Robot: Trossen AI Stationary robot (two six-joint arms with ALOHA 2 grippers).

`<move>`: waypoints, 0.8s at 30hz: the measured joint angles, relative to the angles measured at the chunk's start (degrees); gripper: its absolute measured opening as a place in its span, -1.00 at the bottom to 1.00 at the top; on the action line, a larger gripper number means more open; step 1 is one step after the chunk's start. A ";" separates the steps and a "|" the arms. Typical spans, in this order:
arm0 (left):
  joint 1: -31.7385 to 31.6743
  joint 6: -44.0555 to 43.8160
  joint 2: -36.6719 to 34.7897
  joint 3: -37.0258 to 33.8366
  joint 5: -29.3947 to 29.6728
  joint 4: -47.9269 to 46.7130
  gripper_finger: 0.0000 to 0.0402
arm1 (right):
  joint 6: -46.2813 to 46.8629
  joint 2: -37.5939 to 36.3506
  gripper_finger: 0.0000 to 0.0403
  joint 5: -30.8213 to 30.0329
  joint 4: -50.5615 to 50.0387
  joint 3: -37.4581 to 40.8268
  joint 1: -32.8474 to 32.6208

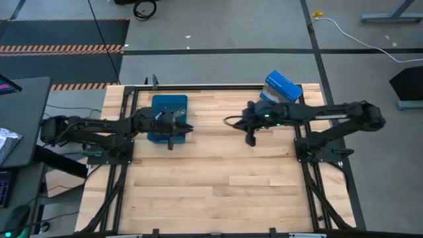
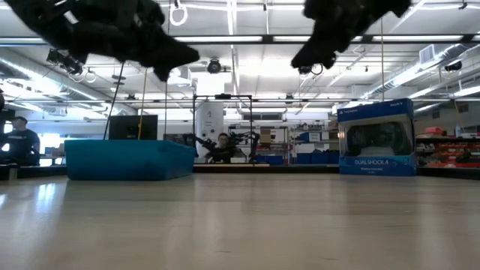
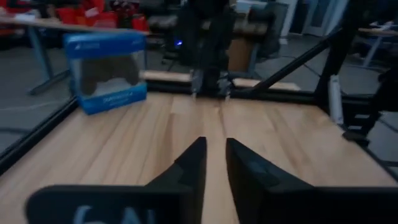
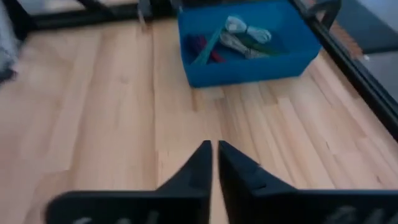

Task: Pick and place USB-C Cables
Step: Move the blue bin to the center of the table

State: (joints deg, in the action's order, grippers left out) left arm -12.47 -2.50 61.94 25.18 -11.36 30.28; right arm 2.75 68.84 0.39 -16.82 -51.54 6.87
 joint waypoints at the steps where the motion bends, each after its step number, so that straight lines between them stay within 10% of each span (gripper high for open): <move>1: -0.22 -0.09 -1.11 -1.61 0.46 0.24 -0.73 | 0.14 -2.30 -0.87 0.81 1.38 2.03 0.38; 24: -5.75 -6.24 -26.25 -24.47 -1.83 5.57 -0.97 | 8.40 -35.26 -0.98 5.39 21.74 38.17 2.75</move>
State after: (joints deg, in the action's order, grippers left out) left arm -18.22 -8.74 35.69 0.71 -13.19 35.84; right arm 11.15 33.58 5.78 4.91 -13.37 9.63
